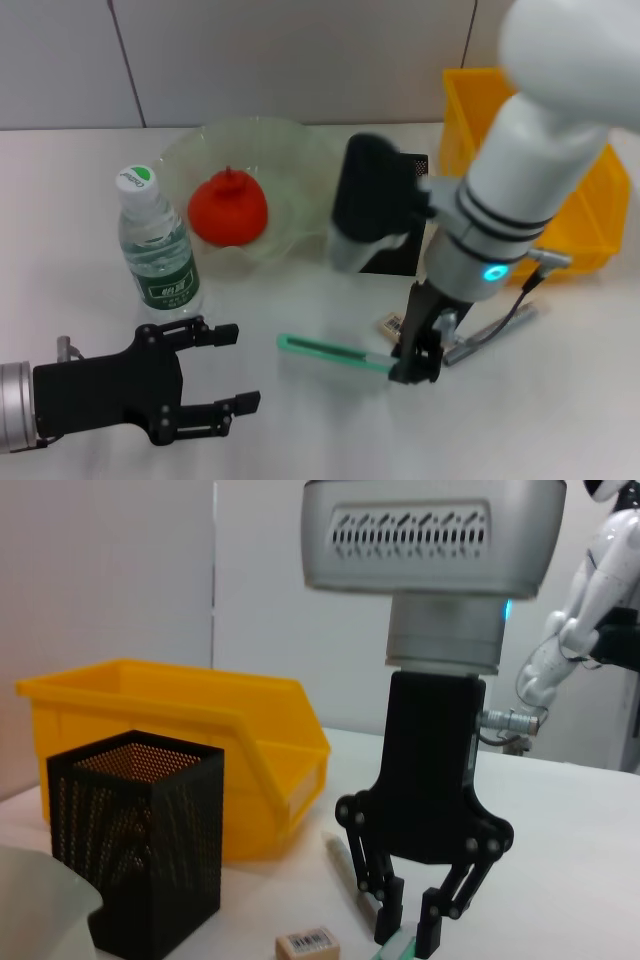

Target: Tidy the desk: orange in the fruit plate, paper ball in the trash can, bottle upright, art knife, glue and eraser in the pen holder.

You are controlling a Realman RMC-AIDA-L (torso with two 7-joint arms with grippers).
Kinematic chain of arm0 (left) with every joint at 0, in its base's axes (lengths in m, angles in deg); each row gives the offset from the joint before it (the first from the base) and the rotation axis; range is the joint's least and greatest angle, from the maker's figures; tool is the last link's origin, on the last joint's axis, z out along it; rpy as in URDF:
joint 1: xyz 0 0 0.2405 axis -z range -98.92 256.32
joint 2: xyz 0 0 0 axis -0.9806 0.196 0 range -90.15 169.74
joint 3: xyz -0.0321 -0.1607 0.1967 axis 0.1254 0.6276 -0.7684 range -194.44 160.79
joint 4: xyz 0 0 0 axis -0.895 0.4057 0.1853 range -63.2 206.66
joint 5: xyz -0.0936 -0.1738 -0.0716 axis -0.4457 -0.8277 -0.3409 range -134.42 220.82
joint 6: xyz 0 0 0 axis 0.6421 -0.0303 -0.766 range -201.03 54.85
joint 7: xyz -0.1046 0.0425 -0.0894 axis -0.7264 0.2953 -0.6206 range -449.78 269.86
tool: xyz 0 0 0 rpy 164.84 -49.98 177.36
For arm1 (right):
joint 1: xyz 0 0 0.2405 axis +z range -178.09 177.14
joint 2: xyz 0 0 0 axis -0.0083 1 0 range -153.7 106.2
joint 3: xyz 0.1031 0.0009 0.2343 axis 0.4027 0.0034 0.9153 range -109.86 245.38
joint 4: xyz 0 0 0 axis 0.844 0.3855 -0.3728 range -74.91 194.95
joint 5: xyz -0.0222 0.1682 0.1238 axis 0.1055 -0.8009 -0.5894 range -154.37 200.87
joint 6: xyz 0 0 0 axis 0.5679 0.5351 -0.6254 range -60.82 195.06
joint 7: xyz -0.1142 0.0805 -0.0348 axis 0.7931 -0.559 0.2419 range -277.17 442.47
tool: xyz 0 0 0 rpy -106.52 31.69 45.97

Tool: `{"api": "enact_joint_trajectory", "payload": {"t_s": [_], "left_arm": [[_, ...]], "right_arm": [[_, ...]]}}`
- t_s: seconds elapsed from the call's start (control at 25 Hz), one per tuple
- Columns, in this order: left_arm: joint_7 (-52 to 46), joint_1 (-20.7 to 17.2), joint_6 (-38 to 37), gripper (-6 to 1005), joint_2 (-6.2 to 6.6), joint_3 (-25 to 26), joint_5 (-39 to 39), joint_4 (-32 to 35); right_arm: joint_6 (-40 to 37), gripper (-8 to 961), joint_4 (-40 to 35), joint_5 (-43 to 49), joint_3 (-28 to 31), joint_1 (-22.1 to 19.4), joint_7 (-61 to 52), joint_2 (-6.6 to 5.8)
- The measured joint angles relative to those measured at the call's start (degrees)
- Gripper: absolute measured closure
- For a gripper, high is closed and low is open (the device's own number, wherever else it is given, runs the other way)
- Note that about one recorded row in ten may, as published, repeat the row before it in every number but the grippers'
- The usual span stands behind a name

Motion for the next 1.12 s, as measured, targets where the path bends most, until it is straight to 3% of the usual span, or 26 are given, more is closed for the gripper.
{"api": "enact_joint_trajectory", "payload": {"t_s": [0.12,0.16,0.28,0.36,0.4,0.56,0.76,1.12], "left_arm": [[0.08,-0.29,-0.26,201,-0.04,0.24,-1.09,0.0],[0.09,-0.35,-0.33,201,-0.07,0.25,-1.54,-0.01],[0.15,-0.4,-0.4,201,-0.34,0.26,-2.4,-0.1],[0.19,-0.47,-0.41,200,-0.67,0.28,-2.9,-0.03],[0.19,-0.47,-0.41,200,-0.67,0.28,-2.9,-0.03],[0.0,-0.49,-0.38,200,-0.76,0.36,-4.08,-0.36],[-0.36,-0.66,-0.48,200,-0.83,0.34,-5.31,-0.42],[-0.4,-0.75,-0.52,200,-0.98,0.34,-5.73,-0.54]], "right_arm": [[-2.0,782,-3.76,0.05,6.13,-3.57,3.82,0.0],[-2.44,782,-6.37,-0.41,10.25,-6.96,7.05,0.02],[-2.37,781,-8.71,-2.47,13.2,-10.33,10.24,-0.04],[-2.38,781,-11.92,-8.06,18.03,-15.32,16.07,-0.27],[-2.38,782,-11.92,-8.06,18.03,-15.32,16.07,-0.27],[-2.53,784,-12.73,-18.78,26.08,-22.09,27.15,-0.21],[-2.28,783,-9.34,-31.45,32.08,-27.0,38.74,-0.26],[-3.29,781,0.68,-45.04,42.69,-27.99,49.45,-0.32]]}}
